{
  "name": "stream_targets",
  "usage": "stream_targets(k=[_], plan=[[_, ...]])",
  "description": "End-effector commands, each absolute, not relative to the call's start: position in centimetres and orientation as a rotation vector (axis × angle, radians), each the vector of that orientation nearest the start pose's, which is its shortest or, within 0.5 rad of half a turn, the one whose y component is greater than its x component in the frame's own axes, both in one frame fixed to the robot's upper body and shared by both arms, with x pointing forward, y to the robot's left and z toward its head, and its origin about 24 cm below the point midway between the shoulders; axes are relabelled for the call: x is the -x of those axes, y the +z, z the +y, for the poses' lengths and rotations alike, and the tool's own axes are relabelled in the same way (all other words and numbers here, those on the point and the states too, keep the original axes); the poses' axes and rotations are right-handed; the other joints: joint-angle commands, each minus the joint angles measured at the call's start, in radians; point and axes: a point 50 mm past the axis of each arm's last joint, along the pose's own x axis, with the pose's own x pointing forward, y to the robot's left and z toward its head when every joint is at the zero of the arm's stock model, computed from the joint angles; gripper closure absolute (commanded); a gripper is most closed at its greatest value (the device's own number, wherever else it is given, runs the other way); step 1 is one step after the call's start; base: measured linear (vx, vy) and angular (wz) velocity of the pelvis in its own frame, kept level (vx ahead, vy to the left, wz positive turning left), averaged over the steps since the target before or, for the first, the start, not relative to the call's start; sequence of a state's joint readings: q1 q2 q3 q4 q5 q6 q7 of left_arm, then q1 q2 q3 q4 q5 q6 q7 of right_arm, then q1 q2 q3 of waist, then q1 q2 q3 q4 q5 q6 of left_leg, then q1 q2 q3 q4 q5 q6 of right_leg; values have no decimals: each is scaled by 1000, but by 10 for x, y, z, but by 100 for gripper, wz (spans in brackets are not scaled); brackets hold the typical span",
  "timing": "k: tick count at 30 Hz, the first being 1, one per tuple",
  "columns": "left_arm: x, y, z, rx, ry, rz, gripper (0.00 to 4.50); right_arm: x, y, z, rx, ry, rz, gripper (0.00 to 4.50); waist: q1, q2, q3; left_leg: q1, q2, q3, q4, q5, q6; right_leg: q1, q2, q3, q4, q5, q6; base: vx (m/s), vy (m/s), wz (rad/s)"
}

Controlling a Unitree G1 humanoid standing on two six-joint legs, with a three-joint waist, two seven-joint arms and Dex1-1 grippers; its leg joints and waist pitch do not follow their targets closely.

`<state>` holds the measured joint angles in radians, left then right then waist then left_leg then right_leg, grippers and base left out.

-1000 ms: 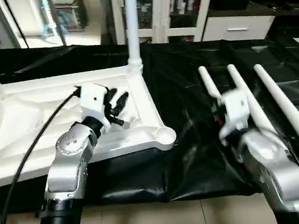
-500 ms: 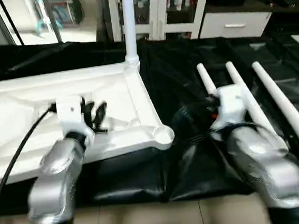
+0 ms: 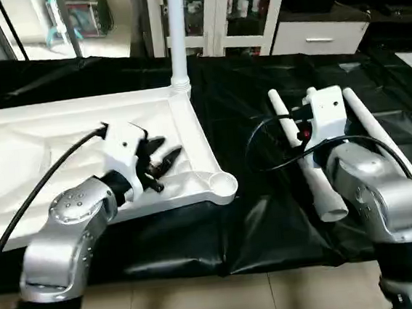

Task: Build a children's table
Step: Pick table leg

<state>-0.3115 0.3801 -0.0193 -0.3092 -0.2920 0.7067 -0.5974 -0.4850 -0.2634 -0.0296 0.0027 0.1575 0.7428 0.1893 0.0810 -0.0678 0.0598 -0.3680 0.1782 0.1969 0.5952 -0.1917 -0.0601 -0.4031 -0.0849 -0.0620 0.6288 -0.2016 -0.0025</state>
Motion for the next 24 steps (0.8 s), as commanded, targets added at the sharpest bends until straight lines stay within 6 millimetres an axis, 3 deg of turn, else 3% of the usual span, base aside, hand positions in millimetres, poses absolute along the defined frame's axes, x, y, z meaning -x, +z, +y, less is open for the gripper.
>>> stream_targets(k=[1, 2, 3, 4, 7, 8, 11, 12, 24], plan=[[-281, 139, 141, -123, -736, 139, 185, -333, 117, -175, 143, 184, 325, 0, 0, 20, -64, 22, 43, -17, -67, -75, -35, 40, -47, 51, -61, -37, -159, 0, 0, 0], [-283, 139, 141, -123, -724, 134, 185, -334, 117, -176, 143, 170, 344, 0, 1, 15, -64, 21, 43, -17, -67, -78, -39, 42, -46, 51, -60, -28, -158, 0, 0, 0], [-285, 138, 141, -117, -709, 123, 175, -335, 114, -180, 154, 140, 388, 0, 2, 16, -66, 21, 42, -18, -67, -79, -44, 46, -46, 52, -58, -7, -154, 0, 0, 0], [-283, 134, 140, -121, -725, 122, 164, -336, 108, -185, 155, 121, 434, 0, 1, 1, -66, 18, 41, -17, -66, -73, -39, 50, -46, 53, -60, -6, -152, 0, 0, 0], [-275, 129, 135, -132, -821, 138, 146, -337, 97, -191, 164, 122, 526, 0, 4, 12, -69, 18, 41, -19, -65, -67, -44, 50, -48, 52, -57, -5, -151, 0, 0, 0], [-271, 130, 132, -123, -869, 143, 146, -338, 95, -192, 167, 127, 551, 0, 2, 6, -71, 19, 41, -18, -63, -74, -46, 50, -47, 51, -54, -10, -156, 0, 0, 0], [-260, 131, 124, -162, -1047, 187, 146, -343, 87, -197, 178, 132, 629, 0, 2, 5, -70, 20, 41, -17, -63, -88, -47, 46, -49, 50, -55, -46, -169, 0, 0, 0], [-258, 131, 123, -179, -1081, 193, 146, -344, 86, -199, 181, 117, 639, 0, -1, -5, -66, 16, 42, -15, -63, -91, -46, 47, -50, 51, -58, -61, -166, 0, 0, 0], [-255, 139, 122, -213, -1204, 236, 146, -337, 64, -207, 139, 92, 832, 0, 3, -1, -70, 18, 42, -15, -61, -61, -57, 51, -49, 52, -50, -25, -173, 0, 0, 0]])
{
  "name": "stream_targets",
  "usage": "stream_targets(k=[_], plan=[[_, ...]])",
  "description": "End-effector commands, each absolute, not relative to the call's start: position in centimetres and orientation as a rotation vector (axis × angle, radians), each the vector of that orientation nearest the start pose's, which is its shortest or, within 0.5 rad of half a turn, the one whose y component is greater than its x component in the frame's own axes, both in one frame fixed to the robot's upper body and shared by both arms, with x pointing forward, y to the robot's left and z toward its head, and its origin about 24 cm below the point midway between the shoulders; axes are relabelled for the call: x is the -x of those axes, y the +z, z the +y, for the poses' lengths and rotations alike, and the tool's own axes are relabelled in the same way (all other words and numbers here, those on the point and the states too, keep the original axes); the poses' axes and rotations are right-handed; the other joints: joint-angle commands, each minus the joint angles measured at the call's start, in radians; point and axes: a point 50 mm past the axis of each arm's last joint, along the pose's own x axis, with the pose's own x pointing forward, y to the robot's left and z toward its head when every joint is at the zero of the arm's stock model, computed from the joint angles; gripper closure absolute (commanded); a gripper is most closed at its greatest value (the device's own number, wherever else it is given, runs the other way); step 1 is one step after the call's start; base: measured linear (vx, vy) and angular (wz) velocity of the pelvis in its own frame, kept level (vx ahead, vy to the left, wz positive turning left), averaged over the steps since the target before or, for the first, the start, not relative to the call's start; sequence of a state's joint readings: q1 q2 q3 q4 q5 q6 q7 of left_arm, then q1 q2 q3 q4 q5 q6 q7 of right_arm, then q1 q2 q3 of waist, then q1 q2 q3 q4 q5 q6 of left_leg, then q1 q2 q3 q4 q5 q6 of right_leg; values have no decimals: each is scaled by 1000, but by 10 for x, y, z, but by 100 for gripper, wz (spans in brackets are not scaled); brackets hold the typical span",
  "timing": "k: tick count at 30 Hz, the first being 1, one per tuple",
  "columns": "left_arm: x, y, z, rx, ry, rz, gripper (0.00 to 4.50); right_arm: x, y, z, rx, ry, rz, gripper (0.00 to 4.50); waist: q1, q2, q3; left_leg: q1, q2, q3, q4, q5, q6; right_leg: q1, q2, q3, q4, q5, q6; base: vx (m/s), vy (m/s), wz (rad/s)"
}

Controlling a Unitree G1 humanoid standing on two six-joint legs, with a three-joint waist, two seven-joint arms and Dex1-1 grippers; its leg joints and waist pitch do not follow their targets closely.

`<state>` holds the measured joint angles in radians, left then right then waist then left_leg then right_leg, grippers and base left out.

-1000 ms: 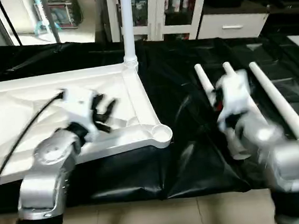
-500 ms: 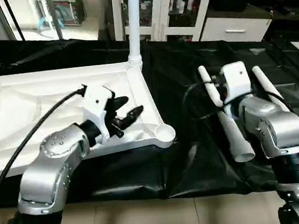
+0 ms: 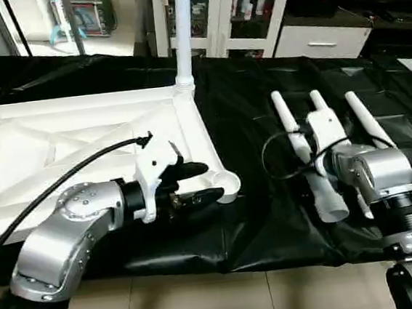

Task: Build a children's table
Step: Pick table leg

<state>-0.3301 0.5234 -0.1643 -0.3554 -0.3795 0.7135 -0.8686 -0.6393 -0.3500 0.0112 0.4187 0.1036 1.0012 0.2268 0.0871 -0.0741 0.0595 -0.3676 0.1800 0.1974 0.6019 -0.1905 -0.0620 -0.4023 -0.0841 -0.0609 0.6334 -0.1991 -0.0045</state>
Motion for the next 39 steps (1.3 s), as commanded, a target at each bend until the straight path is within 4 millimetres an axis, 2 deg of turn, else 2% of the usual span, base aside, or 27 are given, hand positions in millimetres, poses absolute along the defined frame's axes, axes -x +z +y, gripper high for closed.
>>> stream_targets(k=[1, 4, 5, 9, 10, 12, 14, 18, 26, 27, 28, 34, 35, 39], plan=[[-255, 140, 122, -217, -1218, 238, 146, -336, 61, -209, 134, 85, 852, 0, -3, 6, -69, 17, 40, -15, -67, -63, -56, 49, -50, 50, -55, -32, -173, 0, 0, 0], [-254, 141, 120, -218, -1239, 245, 146, -332, 55, -212, 123, 74, 887, 0, -2, 6, -69, 17, 40, -15, -68, -65, -61, 51, -50, 51, -55, -34, -175, 0, 0, 0], [-254, 141, 120, -225, -1245, 248, 144, -331, 54, -214, 120, 65, 896, 18, -2, 7, -70, 17, 40, -15, -67, -63, -62, 51, -50, 51, -55, -32, -175, 0, 0, 0], [-254, 143, 120, -236, -1249, 250, 143, -329, 51, -217, 103, 53, 910, 32, -2, 12, -70, 17, 40, -16, -67, -65, -68, 52, -50, 50, -54, -26, -174, 0, 0, 0], [-254, 143, 120, -237, -1249, 250, 143, -329, 51, -217, 100, 53, 912, 52, -3, 10, -70, 17, 40, -15, -66, -68, -69, 52, -50, 51, -55, -26, -176, 0, 0, 0], [-254, 143, 121, -239, -1249, 252, 143, -328, 50, -218, 95, 54, 917, 65, -2, 13, -70, 18, 40, -15, -66, -73, -70, 51, -50, 51, -56, -26, -179, 0, 0, 0], [-255, 143, 121, -241, -1249, 254, 143, -328, 50, -218, 90, 54, 921, 88, -2, 10, -70, 17, 41, -15, -67, -76, -70, 52, -50, 50, -55, -33, -179, 0, 0, 0], [-256, 143, 122, -247, -1241, 255, 143, -326, 49, -218, 70, 59, 933, 108, -1, 10, -69, 19, 41, -15, -67, -84, -71, 50, -50, 50, -56, -48, -177, 0, 0, 0], [-257, 144, 123, -244, -1235, 252, 143, -324, 46, -218, 49, 63, 929, 187, 0, 8, -68, 18, 41, -15, -67, -99, -75, 49, -52, 51, -58, -80, -170, 0, 0, 0], [-257, 144, 123, -245, -1232, 251, 143, -324, 47, -218, 38, 59, 925, 194, 1, 12, -69, 19, 41, -16, -67, -99, -76, 49, -53, 51, -57, -80, -170, 0, 0, 0], [-257, 144, 123, -245, -1230, 250, 143, -324, 48, -218, 34, 56, 919, 194, 0, 10, -69, 18, 41, -16, -67, -99, -77, 49, -51, 51, -57, -77, -168, 0, 0, 0], [-265, 145, 127, -217, -1156, 257, 143, -324, 54, -220, 13, 56, 869, 253, -1, 14, -68, 18, 41, -17, -67, -113, -81, 48, -50, 51, -58, -83, -167, 0, 0, 0], [-266, 145, 127, -212, -1149, 257, 127, -323, 54, -220, 10, 57, 868, 260, -2, 13, -68, 18, 40, -17, -67, -115, -82, 49, -50, 50, -59, -89, -167, 0, 0, 0], [-282, 151, 131, -143, -1023, 244, 107, -323, 60, -221, -8, 57, 821, 264, -2, 11, -68, 17, 40, -17, -65, -123, -83, 49, -51, 52, -61, -104, -160, 0, 0, 0]])
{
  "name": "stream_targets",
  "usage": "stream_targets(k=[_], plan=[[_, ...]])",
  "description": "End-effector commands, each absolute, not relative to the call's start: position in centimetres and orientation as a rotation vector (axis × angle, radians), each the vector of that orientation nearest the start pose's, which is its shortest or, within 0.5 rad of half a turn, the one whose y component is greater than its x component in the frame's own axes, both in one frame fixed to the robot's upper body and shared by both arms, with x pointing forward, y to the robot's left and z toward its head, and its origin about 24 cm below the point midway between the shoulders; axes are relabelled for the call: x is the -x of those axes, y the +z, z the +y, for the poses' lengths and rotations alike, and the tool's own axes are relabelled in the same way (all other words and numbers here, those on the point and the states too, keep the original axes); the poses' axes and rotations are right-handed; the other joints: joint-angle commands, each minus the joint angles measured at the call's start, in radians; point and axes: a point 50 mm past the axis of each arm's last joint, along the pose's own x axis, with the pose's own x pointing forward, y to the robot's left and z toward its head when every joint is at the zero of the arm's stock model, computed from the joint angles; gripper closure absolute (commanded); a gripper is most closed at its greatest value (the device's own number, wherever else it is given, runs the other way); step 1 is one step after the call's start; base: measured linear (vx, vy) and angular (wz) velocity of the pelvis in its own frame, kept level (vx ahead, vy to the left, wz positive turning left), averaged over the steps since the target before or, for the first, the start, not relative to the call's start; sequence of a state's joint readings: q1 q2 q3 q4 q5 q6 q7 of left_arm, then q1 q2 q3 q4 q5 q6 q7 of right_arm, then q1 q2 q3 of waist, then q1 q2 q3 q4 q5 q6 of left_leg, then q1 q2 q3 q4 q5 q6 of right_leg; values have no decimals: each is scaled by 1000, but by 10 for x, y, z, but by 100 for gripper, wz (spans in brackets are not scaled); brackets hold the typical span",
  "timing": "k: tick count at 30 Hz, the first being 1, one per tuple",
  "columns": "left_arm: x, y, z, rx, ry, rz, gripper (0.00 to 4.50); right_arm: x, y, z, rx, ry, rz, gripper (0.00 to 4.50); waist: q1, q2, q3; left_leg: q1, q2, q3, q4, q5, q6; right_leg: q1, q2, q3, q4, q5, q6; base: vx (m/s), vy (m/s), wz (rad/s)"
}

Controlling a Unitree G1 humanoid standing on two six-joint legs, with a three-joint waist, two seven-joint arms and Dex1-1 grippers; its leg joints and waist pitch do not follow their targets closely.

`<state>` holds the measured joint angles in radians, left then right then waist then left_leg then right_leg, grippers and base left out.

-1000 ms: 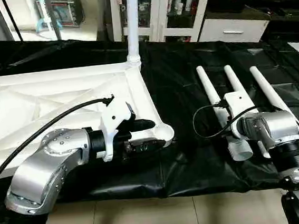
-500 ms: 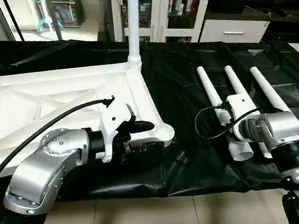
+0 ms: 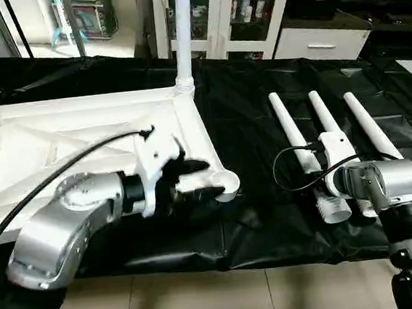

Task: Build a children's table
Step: Pick table leg

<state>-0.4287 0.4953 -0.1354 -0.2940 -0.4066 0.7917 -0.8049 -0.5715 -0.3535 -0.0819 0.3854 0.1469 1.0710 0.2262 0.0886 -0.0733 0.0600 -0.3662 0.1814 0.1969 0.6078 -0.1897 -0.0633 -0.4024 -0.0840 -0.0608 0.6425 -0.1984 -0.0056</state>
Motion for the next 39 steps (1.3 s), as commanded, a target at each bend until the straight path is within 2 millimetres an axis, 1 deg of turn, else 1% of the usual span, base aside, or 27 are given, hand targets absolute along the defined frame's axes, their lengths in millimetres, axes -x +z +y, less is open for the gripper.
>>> stream_targets(k=[1, 2, 3, 4, 6, 7, 8, 9, 10, 11, 12, 13, 14, 16, 17, 18, 20, 21, 22, 23, 26, 27, 29, 34, 35, 37, 39], plan=[[-285, 153, 132, -127, -995, 233, 97, -323, 62, -221, -12, 55, 803, 265, -1, 10, -69, 16, 38, -17, -71, -120, -79, 49, -51, 51, -71, -101, -157, 0, 0, 0], [-292, 157, 133, -76, -954, 206, 82, -324, 68, -220, -24, 62, 750, 265, 0, 6, -69, 13, 38, -17, -71, -113, -74, 52, -52, 52, -71, -94, -155, 0, 0, 0], [-294, 161, 132, -42, -938, 184, 72, -325, 74, -219, -30, 69, 697, 265, 2, 5, -71, 16, 39, -17, -69, -110, -72, 50, -54, 52, -70, -88, -157, 0, 0, 0], [-296, 164, 131, -6, -929, 169, 69, -326, 79, -219, -44, 74, 655, 265, 1, 6, -72, 13, 40, -19, -70, -99, -68, 53, -54, 50, -67, -73, -162, 0, 0, 0], [-298, 169, 127, 56, -917, 145, 64, -326, 87, -217, -74, 91, 589, 265, 1, 3, -72, 14, 41, -17, -69, -98, -61, 52, -55, 51, -65, -59, -170, 0, 0, 0], [-300, 174, 124, 109, -902, 126, 39, -327, 97, -215, -101, 117, 497, 265, 2, 1, -73, 13, 41, -18, -68, -93, -53, 53, -55, 50, -65, -54, -175, 0, 0, 0], [-302, 177, 121, 156, -894, 110, 30, -327, 108, -213, -121, 156, 395, 265, 4, 1, -72, 13, 41, -17, -67, -92, -44, 52, -57, 50, -66, -53, -175, 0, 0, 0], [-303, 179, 119, 181, -893, 103, 30, -325, 113, -211, -126, 179, 355, 265, 5, -1, -72, 10, 41, -17, -67, -92, -39, 55, -58, 51, -68, -52, -172, 0, 0, 0], [-305, 183, 113, 289, -890, 91, 23, -318, 127, -205, -142, 276, 223, 265, 5, -1, -72, 8, 42, -15, -64, -95, -28, 57, -59, 52, -67, -44, -177, 0, 0, 0], [-305, 183, 113, 289, -890, 91, 23, -318, 127, -205, -142, 276, 223, 265, 5, -1, -72, 8, 42, -15, -64, -95, -28, 57, -59, 52, -67, -44, -177, 0, 0, 0], [-307, 185, 107, 377, -911, 92, 4, -308, 134, -197, -152, 384, 150, 265, 8, -1, -71, 8, 41, -18, -65, -92, -5, 57, -57, 49, -71, -48, -176, 0, 0, 0], [-307, 186, 105, 395, -918, 97, 0, -305, 135, -194, -158, 413, 133, 265, 9, 1, -70, 10, 43, -19, -65, -97, 3, 55, -57, 49, -72, -55, -177, 0, 0, 0], [-306, 186, 102, 396, -927, 107, 0, -302, 136, -190, -163, 444, 120, 265, 8, -1, -70, 9, 43, -20, -66, -99, 7, 55, -57, 49, -74, -65, -175, 0, 0, 0], [-304, 185, 92, 396, -971, 145, 0, -293, 140, -175, -159, 562, 98, 265, 6, 1, -68, 10, 43, -21, -67, -105, 12, 52, -54, 48, -78, -100, -164, 0, 0, 0], [-304, 186, 88, 419, -984, 145, 0, -290, 143, -166, -155, 624, 87, 265, 6, 1, -67, 10, 43, -21, -68, -121, 7, 51, -56, 47, -83, -134, -160, 0, 0, 0], [-305, 188, 86, 435, -988, 142, 0, -288, 145, -161, -153, 655, 79, 265, 3, 0, -66, 9, 43, -22, -70, -129, 4, 51, -56, 47, -86, -155, -155, 0, 0, 0], [-307, 191, 83, 480, -986, 145, 0, -284, 146, -153, -143, 710, 67, 265, 4, 1, -63, 12, 44, -24, -71, -170, -10, 47, -58, 47, -95, -228, -136, 0, 0, 0], [-307, 191, 83, 480, -986, 145, 0, -284, 146, -153, -143, 710, 67, 265, 3, 0, -63, 11, 45, -24, -72, -175, -14, 47, -58, 47, -95, -240, -131, 0, 0, 0], [-308, 193, 82, 499, -978, 155, 0, -280, 146, -146, -124, 764, 56, 265, 4, -4, -64, 11, 45, -25, -72, -174, -20, 47, -58, 47, -94, -245, -122, 0, 0, 0], [-308, 194, 82, 508, -978, 157, 0, -279, 146, -144, -117, 783, 53, 265, 5, -1, -64, 10, 45, -26, -71, -172, -20, 46, -58, 47, -94, -236, -119, 0, 0, 0], [-308, 196, 81, 521, -982, 162, 0, -275, 145, -139, -109, 826, 54, 265, 7, -2, -66, 7, 44, -27, -71, -146, -14, 48, -58, 47, -91, -202, -115, 0, 0, 0], [-309, 196, 81, 520, -975, 165, 0, -274, 146, -137, -106, 838, 54, 265, 6, -3, -66, 7, 44, -27, -71, -141, -13, 48, -57, 47, -90, -192, -118, 0, 0, 0], [-312, 195, 81, 508, -945, 175, 0, -272, 145, -132, -93, 864, 51, 265, 7, 3, -68, 8, 45, -27, -71, -120, -9, 49, -57, 46, -88, -159, -126, 0, 0, 0], [-318, 192, 83, 491, -885, 190, 0, -270, 143, -129, -79, 877, 54, 265, 8, 3, -70, 8, 44, -27, -70, -95, -1, 51, -56, 46, -84, -98, -145, 0, 0, 0], [-318, 192, 83, 489, -883, 189, 0, -270, 142, -128, -75, 879, 57, 265, 8, 10, -69, 8, 44, -28, -71, -102, -5, 51, -58, 46, -84, -100, -149, 0, 0, 0], [-320, 195, 83, 512, -884, 179, 0, -269, 140, -128, -56, 878, 65, 265, 8, 6, -69, 8, 45, -27, -71, -111, -8, 52, -58, 46, -86, -102, -150, 0, 0, 0], [-322, 197, 84, 545, -872, 170, 28, -268, 137, -127, -42, 880, 72, 265, 9, 6, -69, 8, 45, -27, -71, -116, -11, 52, -58, 46, -86, -107, -152, 0, 0, 0]])
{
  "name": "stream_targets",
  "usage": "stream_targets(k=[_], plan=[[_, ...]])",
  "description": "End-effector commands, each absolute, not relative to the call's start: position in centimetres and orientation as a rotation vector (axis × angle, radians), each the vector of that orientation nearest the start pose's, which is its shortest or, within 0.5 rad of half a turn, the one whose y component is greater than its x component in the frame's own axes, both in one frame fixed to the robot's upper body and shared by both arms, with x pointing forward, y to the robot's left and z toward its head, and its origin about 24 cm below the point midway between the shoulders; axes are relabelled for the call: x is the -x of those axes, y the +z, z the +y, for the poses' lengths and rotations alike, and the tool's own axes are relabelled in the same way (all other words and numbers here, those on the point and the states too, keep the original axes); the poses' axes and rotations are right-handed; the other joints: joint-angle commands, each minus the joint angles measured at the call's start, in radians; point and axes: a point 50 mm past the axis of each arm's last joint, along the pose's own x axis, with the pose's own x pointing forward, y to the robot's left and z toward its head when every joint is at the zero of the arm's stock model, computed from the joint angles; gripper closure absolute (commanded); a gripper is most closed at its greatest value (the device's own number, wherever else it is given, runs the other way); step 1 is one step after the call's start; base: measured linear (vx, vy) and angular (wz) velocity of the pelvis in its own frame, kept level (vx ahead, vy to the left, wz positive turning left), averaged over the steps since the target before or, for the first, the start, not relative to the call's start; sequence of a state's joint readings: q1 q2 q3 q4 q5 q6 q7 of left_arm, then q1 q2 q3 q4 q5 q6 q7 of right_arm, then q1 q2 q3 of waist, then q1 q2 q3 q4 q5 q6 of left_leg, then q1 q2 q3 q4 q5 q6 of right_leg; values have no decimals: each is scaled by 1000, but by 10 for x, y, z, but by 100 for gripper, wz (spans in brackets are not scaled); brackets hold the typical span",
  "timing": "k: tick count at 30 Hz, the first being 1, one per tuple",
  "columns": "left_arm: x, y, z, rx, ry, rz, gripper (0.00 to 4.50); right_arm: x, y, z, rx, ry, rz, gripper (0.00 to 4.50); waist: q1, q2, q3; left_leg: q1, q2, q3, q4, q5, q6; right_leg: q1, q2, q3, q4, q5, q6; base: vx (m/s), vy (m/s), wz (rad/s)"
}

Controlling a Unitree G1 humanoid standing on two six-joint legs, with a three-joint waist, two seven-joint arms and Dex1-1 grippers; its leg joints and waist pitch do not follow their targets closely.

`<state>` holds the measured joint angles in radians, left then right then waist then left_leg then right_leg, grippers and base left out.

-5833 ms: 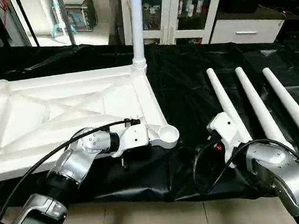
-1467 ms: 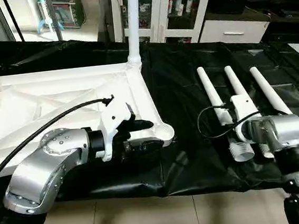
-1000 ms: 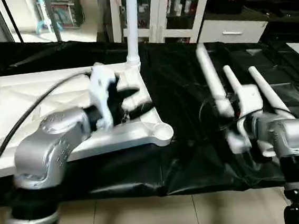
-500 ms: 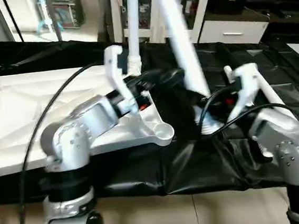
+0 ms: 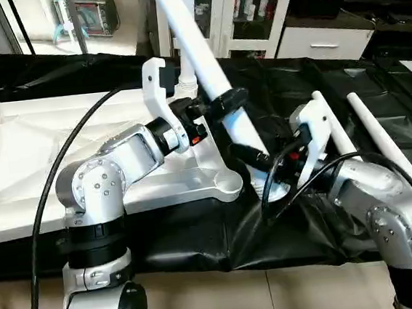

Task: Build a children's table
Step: Pick table leg

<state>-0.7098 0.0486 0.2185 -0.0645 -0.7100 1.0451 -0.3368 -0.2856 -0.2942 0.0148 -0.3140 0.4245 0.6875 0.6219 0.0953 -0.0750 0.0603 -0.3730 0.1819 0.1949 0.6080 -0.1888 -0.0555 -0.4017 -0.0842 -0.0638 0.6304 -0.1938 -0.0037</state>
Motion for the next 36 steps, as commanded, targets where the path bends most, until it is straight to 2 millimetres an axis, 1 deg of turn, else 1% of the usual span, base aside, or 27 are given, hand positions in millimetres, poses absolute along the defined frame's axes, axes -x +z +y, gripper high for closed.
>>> stream_targets(k=[1, 2, 3, 4, 5, 7, 8, 12, 17, 19, 21, 22, 24, 25, 26, 27, 28, 29, 30, 31, 32, 33, 34, 35, 36], plan=[[-322, 197, 85, 553, -869, 168, 34, -268, 136, -127, -39, 881, 74, 265, 3, 6, -68, 14, 45, -26, -72, -120, -21, 52, -59, 49, -74, -114, -156, 0, 0, 0], [-323, 198, 85, 565, -869, 166, 34, -268, 136, -127, -35, 880, 76, 265, 2, 7, -67, 15, 45, -26, -72, -128, -21, 52, -59, 49, -75, -120, -156, 0, 0, 0], [-323, 198, 85, 572, -870, 166, 34, -268, 135, -127, -33, 879, 77, 265, 4, 18, -67, 15, 45, -27, -72, -134, -23, 52, -60, 49, -75, -123, -157, 0, 0, 0], [-323, 199, 85, 581, -877, 161, 59, -268, 135, -127, -31, 877, 77, 265, 2, 11, -68, 15, 45, -26, -72, -138, -23, 52, -60, 49, -77, -127, -153, 0, 0, 0], [-323, 200, 84, 581, -884, 160, 59, -269, 135, -127, -30, 875, 76, 265, 2, 11, -68, 15, 44, -26, -73, -139, -23, 52, -59, 48, -77, -132, -153, 0, 0, 0], [-322, 200, 83, 577, -893, 158, 80, -269, 135, -126, -30, 872, 73, 265, 2, 12, -67, 16, 45, -27, -73, -144, -24, 51, -59, 49, -78, -139, -150, 0, 0, 0], [-322, 200, 83, 574, -895, 159, 80, -269, 135, -126, -28, 870, 72, 265, 2, 13, -67, 16, 45, -28, -74, -145, -25, 51, -59, 48, -78, -138, -150, 0, 0, 0], [-322, 199, 82, 564, -895, 159, 116, -270, 135, -125, -24, 869, 68, 265, 1, 13, -68, 16, 46, -27, -73, -137, -23, 51, -59, 48, -75, -114, -156, 0, 0, 0], [-322, 201, 83, 575, -889, 148, 159, -271, 136, -125, -21, 867, 61, 265, 2, 13, -67, 16, 46, -27, -74, -148, -25, 51, -59, 49, -77, -128, -156, 0, 0, 0], [-323, 202, 83, 578, -886, 145, 180, -271, 136, -125, -21, 866, 60, 265, 1, 12, -67, 15, 45, -27, -75, -151, -26, 52, -60, 49, -78, -134, -153, 0, 0, 0], [-323, 202, 84, 582, -882, 141, 188, -272, 137, -125, -21, 864, 58, 265, 1, 13, -67, 15, 46, -28, -74, -151, -27, 51, -60, 49, -78, -132, -151, 0, 0, 0], [-324, 202, 84, 585, -879, 140, 195, -272, 137, -125, -21, 863, 57, 265, 1, 12, -67, 15, 46, -27, -74, -148, -26, 51, -59, 49, -77, -127, -151, 0, 0, 0], [-325, 203, 85, 587, -867, 135, 216, -272, 137, -125, -30, 863, 55, 265, 1, 13, -67, 16, 46, -27, -74, -145, -25, 51, -59, 49, -76, -120, -153, 0, 0, 0], [-326, 204, 87, 583, -856, 132, 225, -273, 138, -124, -63, 870, 56, 209, 0, 11, -67, 15, 46, -27, -74, -146, -24, 51, -59, 49, -77, -123, -153, 0, 0, 0], [-326, 204, 87, 583, -855, 132, 230, -273, 138, -124, -65, 870, 56, 195, 0, 12, -67, 15, 45, -27, -74, -149, -24, 51, -59, 49, -77, -131, -153, 0, 0, 0], [-327, 205, 88, 576, -850, 129, 237, -273, 140, -123, -113, 884, 56, 195, 0, 11, -66, 16, 44, -27, -74, -150, -23, 51, -59, 49, -78, -135, -152, 0, 0, 0], [-328, 205, 88, 573, -851, 128, 252, -273, 141, -123, -128, 890, 55, 176, 1, 12, -66, 15, 45, -28, -75, -153, -21, 50, -59, 49, -78, -139, -153, 0, 0, 0], [-328, 206, 89, 556, -854, 130, 252, -273, 143, -123, -155, 898, 52, 176, 0, 11, -67, 16, 45, -28, -75, -153, -20, 50, -59, 49, -77, -140, -150, 0, 0, 0], [-328, 206, 89, 541, -858, 132, 257, -273, 145, -123, -183, 905, 50, 161, 1, 12, -67, 16, 46, -28, -75, -152, -21, 50, -59, 49, -76, -138, -150, 0, 0, 0], [-328, 207, 89, 529, -862, 132, 260, -273, 148, -125, -226, 917, 46, 153, 0, 9, -68, 16, 46, -28, -75, -146, -20, 50, -59, 48, -75, -130, -149, 0, 0, 0], [-328, 207, 89, 529, -862, 132, 264, -273, 148, -125, -226, 917, 46, 149, 0, 12, -68, 16, 46, -28, -75, -137, -19, 51, -58, 48, -73, -118, -151, 0, 0, 0], [-329, 209, 90, 514, -870, 130, 266, -275, 153, -130, -264, 926, 44, 142, -1, 8, -67, 17, 45, -26, -74, -134, -16, 50, -57, 48, -74, -116, -151, 0, 0, 0], [-330, 212, 91, 493, -878, 126, 267, -278, 160, -141, -290, 943, 45, 123, 0, 9, -69, 19, 44, -26, -73, -124, -13, 51, -56, 48, -71, -106, -154, 0, 0, 0], [-330, 213, 92, 486, -879, 124, 267, -279, 162, -146, -289, 949, 47, 123, 1, 9, -70, 18, 43, -26, -72, -121, -11, 52, -56, 48, -70, -104, -155, 0, 0, 0], [-330, 213, 92, 486, -879, 124, 268, -279, 162, -146, -289, 949, 47, 117, 3, 10, -69, 18, 44, -25, -71, -114, -14, 51, -56, 48, -70, -97, -154, 0, 0, 0]])
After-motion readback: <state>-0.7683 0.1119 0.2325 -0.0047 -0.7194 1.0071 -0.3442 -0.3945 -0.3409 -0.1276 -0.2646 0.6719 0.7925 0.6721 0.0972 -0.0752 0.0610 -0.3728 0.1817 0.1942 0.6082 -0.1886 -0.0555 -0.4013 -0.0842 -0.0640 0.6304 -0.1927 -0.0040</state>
